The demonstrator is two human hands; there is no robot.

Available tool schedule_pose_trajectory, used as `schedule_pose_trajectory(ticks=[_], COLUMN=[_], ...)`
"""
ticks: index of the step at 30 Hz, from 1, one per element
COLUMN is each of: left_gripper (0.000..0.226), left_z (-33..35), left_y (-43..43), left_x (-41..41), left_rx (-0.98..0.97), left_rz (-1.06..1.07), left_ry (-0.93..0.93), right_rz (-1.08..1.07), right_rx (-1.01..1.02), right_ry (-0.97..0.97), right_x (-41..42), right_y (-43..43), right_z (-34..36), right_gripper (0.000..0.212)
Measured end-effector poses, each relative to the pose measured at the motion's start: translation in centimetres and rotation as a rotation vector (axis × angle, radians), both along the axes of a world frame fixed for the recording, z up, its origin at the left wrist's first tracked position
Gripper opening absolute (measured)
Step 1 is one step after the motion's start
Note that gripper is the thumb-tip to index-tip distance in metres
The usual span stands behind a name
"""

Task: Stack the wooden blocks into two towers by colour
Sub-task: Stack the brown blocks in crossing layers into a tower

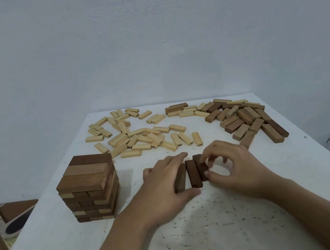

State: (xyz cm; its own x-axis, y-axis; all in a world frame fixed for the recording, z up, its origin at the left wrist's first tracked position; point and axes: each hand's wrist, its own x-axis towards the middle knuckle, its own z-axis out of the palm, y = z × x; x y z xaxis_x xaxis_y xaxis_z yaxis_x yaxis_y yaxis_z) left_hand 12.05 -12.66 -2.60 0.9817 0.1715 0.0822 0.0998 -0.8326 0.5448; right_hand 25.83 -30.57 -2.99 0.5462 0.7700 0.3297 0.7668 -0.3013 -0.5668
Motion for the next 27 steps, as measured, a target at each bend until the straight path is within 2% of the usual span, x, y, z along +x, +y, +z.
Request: schedule_pose_trajectory(ticks=[3,5,11,17,25,27], left_gripper=[0.078,0.076,0.068,0.071,0.058,0.062], left_z=[0.6,0.6,0.5,0.4,0.1,0.1], left_y=[0.0,0.2,0.4,0.6,0.8,1.0], left_x=[-0.3,-0.3,-0.1,0.0,0.2,0.2], left_rx=[0.033,0.042,-0.032,-0.051,-0.106,-0.122], left_rz=[-0.033,-0.058,-0.046,-0.045,-0.041,-0.029], left_ry=[0.039,0.050,0.036,0.025,0.040,0.043], right_rz=[0.031,0.073,0.133,0.147,0.138,0.143], right_rx=[-0.125,-0.181,-0.176,-0.181,-0.206,-0.207], right_ry=[0.070,0.065,0.039,0.037,0.052,0.064], right_x=[0.9,1.2,1.1,1.1,1.0,0.9], right_y=[-0.1,0.0,0.0,0.0,0.3,0.4], right_z=[-0.3,-0.5,-0.2,0.0,0.3,0.3], right_gripper=[0.052,0.060,0.051,0.053,0.062,0.062])
